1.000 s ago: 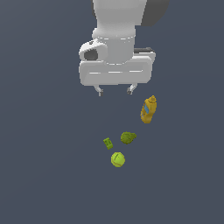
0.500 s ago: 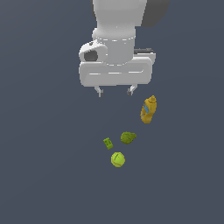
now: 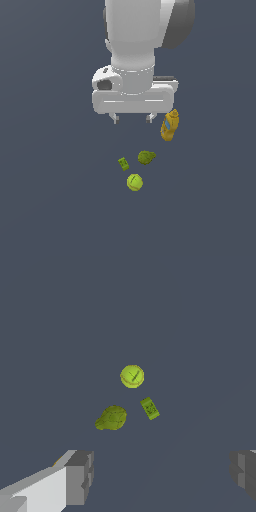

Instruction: Pick up a designated object from a clutter of objects.

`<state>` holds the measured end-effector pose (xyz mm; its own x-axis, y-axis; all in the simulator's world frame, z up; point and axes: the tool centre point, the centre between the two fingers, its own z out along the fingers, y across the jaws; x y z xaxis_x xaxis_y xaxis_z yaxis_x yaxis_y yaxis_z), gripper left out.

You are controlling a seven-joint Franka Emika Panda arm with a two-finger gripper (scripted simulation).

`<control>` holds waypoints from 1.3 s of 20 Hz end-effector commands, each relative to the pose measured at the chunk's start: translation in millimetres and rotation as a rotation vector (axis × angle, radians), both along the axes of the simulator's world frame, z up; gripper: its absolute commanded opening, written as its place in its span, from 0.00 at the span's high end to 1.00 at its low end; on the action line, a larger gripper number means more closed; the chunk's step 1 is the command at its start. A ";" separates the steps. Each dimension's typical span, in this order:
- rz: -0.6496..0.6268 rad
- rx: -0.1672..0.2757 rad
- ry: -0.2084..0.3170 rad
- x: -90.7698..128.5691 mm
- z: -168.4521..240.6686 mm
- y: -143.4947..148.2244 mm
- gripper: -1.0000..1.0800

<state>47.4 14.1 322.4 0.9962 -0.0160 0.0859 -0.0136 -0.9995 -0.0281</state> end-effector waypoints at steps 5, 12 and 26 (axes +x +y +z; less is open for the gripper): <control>-0.084 0.011 0.022 28.6 -42.7 3.3 0.04; -0.195 0.014 0.050 59.9 -105.8 7.6 0.04; -0.356 -0.005 0.086 90.5 -213.3 13.7 0.04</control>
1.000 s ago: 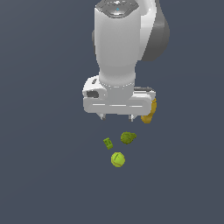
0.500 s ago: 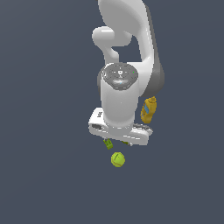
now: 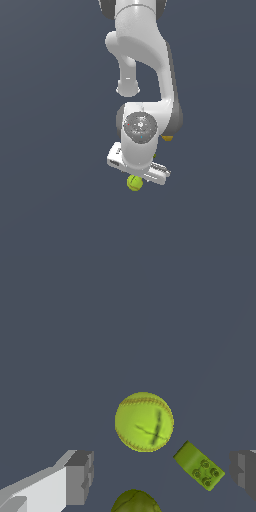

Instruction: Pick up a designated object from a clutter of objects.

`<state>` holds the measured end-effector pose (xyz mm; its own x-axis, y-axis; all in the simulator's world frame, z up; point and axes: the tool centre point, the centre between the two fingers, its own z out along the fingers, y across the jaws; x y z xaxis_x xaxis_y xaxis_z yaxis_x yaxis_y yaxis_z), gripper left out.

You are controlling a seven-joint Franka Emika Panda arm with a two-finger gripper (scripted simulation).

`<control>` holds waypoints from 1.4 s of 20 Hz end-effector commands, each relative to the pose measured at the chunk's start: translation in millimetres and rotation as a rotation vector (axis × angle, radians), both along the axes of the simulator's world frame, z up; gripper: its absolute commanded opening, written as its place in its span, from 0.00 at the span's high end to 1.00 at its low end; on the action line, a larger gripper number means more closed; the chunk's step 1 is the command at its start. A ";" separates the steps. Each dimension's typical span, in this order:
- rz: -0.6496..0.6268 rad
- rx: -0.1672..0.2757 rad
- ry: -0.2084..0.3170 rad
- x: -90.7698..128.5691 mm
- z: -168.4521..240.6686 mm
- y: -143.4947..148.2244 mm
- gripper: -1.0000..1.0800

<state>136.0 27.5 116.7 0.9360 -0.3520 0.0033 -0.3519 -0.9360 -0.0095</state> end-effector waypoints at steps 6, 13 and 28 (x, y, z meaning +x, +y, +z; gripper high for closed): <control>-0.034 -0.007 0.006 4.5 -24.1 1.1 0.04; -0.033 -0.007 0.007 4.0 -30.7 1.4 0.04; -0.036 -0.008 0.007 4.6 -75.3 1.2 1.00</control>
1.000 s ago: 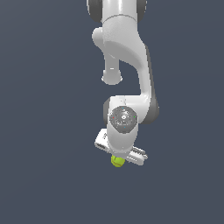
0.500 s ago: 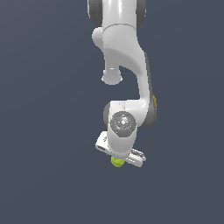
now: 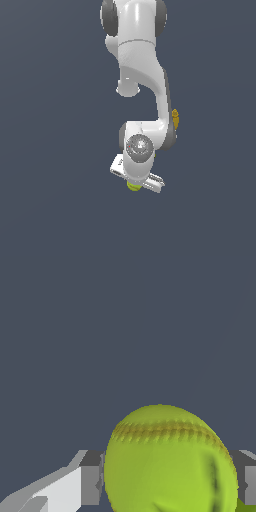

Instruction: Pick up a designated object from a clutter of objects.

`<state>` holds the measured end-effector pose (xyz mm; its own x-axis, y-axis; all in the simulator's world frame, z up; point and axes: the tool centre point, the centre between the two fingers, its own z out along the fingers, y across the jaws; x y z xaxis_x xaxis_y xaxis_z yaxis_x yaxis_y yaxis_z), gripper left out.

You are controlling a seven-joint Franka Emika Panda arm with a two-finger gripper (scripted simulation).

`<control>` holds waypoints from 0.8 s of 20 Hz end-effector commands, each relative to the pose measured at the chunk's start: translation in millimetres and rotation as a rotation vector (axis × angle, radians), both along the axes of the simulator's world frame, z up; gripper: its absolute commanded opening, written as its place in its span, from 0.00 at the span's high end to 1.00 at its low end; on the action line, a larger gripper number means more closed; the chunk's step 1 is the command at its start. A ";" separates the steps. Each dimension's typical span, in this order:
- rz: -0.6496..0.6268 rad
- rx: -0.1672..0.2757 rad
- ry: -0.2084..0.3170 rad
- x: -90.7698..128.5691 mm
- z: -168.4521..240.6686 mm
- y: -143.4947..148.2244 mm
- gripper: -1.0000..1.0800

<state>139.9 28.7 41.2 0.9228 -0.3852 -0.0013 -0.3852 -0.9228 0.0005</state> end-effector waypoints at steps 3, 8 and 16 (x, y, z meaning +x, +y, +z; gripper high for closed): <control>0.000 0.000 -0.001 0.7 0.2 0.0 1.00; 0.000 0.000 -0.001 0.7 0.2 0.0 1.00; 0.000 0.000 -0.001 -2.0 8.5 -0.1 1.00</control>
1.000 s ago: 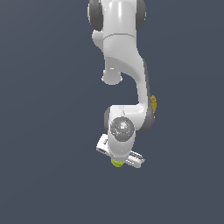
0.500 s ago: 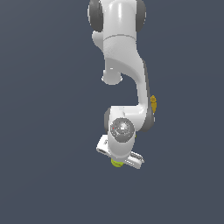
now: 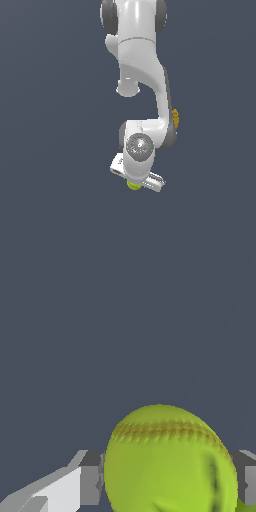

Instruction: Pick up a designated object from a clutter of objects.

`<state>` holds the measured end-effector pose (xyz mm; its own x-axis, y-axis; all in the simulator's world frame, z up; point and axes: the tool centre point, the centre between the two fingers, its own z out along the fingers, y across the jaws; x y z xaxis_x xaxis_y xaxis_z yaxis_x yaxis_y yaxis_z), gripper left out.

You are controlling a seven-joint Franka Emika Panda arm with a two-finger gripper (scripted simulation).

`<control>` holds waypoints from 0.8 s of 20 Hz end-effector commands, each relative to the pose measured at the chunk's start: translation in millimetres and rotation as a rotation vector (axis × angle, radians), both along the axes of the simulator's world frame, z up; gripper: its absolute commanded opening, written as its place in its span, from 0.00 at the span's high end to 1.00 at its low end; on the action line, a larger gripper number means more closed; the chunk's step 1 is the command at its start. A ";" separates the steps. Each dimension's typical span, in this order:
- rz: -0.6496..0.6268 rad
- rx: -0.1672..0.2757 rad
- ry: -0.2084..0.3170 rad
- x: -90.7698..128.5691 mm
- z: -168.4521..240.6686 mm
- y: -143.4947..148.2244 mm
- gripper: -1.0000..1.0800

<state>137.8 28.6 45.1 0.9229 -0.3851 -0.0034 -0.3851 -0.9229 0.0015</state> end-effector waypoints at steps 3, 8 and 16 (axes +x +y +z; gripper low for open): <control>0.000 0.000 -0.003 -2.9 15.4 -0.4 1.00; 0.000 0.001 -0.003 -10.8 43.8 -1.5 1.00; 0.000 0.001 -0.003 -31.2 118.8 -4.0 1.00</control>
